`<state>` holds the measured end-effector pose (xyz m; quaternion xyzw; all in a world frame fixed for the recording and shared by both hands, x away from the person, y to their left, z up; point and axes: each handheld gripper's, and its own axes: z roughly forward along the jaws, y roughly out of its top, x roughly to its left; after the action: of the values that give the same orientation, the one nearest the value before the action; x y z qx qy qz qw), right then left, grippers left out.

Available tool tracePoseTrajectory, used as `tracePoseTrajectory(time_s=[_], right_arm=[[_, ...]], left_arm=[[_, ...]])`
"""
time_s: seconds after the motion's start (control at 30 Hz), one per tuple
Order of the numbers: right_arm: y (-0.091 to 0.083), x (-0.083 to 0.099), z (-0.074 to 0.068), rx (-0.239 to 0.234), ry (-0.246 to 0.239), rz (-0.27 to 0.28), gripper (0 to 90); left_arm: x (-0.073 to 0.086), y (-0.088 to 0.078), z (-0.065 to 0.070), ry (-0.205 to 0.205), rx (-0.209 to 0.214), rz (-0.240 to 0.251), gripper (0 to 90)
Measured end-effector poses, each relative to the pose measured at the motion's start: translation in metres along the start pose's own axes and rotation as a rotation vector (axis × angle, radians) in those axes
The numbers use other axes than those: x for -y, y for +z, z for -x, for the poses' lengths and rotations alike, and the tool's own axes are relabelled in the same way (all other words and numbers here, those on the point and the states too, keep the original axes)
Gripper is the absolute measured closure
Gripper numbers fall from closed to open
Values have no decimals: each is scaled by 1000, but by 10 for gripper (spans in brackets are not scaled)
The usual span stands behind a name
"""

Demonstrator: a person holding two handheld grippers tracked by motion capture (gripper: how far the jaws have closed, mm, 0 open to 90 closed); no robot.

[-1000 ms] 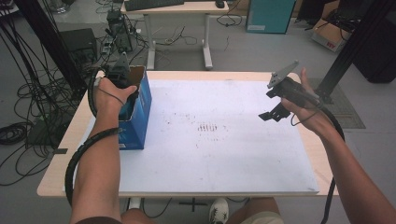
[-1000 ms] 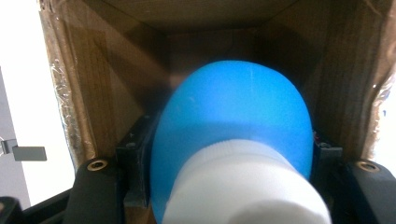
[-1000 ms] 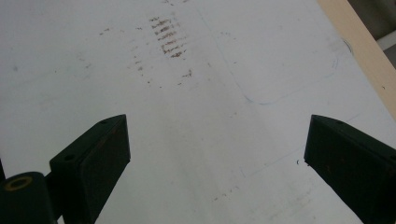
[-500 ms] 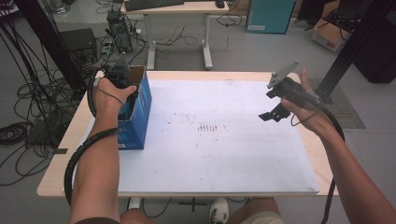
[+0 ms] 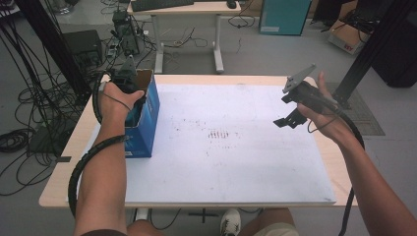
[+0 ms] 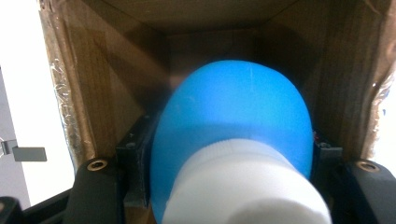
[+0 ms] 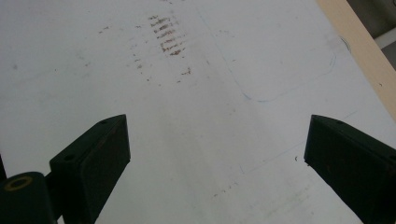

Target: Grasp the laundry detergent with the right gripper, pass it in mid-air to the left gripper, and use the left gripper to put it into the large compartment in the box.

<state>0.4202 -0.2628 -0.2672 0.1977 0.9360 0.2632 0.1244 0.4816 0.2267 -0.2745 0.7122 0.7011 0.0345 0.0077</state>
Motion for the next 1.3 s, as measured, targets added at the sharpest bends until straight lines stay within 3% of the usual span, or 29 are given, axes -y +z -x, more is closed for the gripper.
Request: tracePoseTrajectory(time_s=[1.3], right_arm=[[0, -1, 1, 2, -4, -3, 68]], left_arm=[[0, 0, 1, 3, -3, 0, 359]])
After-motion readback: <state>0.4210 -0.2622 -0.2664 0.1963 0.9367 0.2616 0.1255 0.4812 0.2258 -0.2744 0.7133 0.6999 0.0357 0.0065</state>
